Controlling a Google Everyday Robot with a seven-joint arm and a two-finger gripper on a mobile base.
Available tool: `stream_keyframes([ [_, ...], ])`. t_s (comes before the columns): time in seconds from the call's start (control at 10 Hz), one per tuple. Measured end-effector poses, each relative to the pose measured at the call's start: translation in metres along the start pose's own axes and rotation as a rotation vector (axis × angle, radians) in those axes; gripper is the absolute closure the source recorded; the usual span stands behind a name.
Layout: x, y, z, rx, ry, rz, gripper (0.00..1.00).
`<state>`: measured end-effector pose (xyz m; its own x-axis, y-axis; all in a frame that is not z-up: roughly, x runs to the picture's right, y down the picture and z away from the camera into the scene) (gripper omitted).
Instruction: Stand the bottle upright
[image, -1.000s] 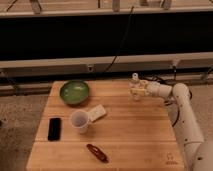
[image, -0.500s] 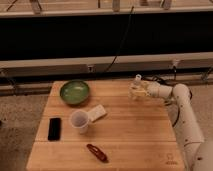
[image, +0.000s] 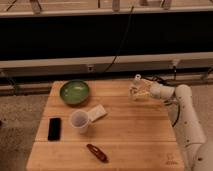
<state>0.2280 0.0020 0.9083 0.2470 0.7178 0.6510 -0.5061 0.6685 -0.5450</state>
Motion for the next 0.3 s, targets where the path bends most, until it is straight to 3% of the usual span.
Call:
stream_keyframes([
  [0.2,0.0014,0.0049,0.0062,-0.007,-0.015,0.006,0.4],
  [0.3,0.0013,0.0034,0.0048,-0.005,-0.019,0.007,0.53],
])
